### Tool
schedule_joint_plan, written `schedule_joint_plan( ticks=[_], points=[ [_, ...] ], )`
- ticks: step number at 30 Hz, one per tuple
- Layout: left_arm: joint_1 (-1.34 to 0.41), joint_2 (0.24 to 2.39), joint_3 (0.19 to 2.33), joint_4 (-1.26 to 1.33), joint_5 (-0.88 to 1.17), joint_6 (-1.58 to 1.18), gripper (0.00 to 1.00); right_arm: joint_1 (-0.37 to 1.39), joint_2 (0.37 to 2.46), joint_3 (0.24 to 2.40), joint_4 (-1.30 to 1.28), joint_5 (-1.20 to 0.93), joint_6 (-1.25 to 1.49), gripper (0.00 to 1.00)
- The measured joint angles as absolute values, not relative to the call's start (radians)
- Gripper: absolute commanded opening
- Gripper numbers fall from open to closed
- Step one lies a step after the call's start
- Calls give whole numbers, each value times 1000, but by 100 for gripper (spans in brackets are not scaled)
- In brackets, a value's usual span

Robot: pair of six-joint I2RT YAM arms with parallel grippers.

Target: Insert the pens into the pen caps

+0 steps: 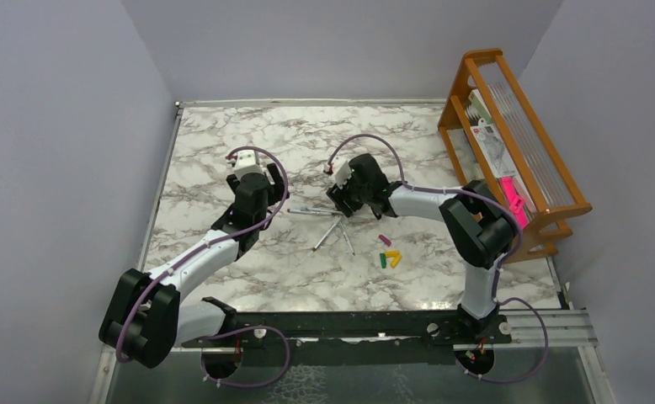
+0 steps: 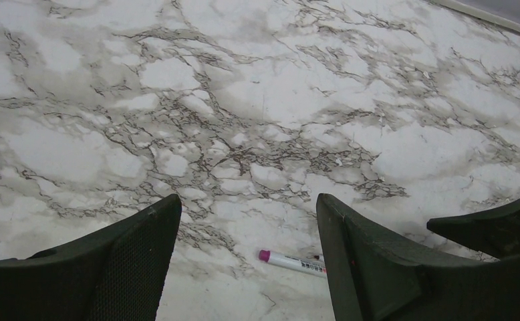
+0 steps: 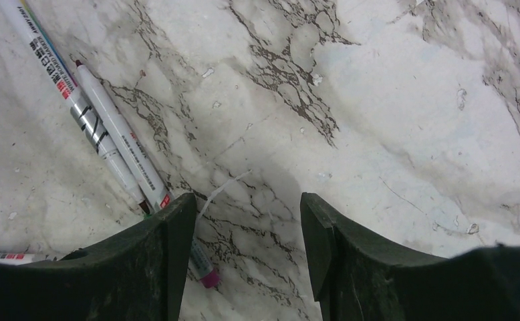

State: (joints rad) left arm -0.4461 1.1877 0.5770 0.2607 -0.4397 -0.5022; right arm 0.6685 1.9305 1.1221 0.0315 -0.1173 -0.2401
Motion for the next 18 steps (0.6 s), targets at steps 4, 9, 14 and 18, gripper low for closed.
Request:
schedule_joint_plan(
  ticks=[4, 9, 14, 18],
  points=[
    [-444, 1188, 574, 261, -440, -502, 77, 669, 1884, 1093, 40, -118, -234, 66],
    [-439, 1192, 569, 262, -440, -499, 76, 670, 1802, 1076, 74, -118, -233, 67],
    [-438, 1209, 566, 262, -440, -498, 76, 673, 1781, 1076, 94, -118, -233, 63],
    [-437, 1211, 564, 262, -440, -495, 74, 675, 1787, 1057, 100, -120, -233, 63]
  ],
)
